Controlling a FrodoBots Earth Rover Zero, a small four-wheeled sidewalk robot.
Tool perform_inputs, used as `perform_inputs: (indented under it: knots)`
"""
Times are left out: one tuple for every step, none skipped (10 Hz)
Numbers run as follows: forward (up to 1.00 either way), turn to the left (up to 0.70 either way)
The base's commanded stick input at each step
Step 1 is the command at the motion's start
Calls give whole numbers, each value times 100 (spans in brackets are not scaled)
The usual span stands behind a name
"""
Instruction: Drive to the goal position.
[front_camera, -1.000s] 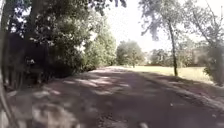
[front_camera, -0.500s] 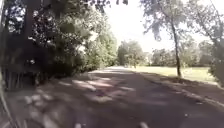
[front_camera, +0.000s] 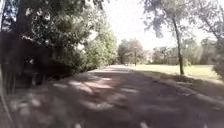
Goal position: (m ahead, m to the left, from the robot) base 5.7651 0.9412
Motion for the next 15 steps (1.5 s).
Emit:
perform_inputs:
  knots:
    - [70, 0]
    - [70, 0]
    - [70, 0]
    - [70, 0]
    - [70, 0]
    - [70, 0]
    - [70, 0]
    - [70, 0]
    - [70, 0]
    - [70, 0]
    - [70, 0]
    - [70, 0]
    - [70, 0]
    - [70, 0]
    - [70, 0]
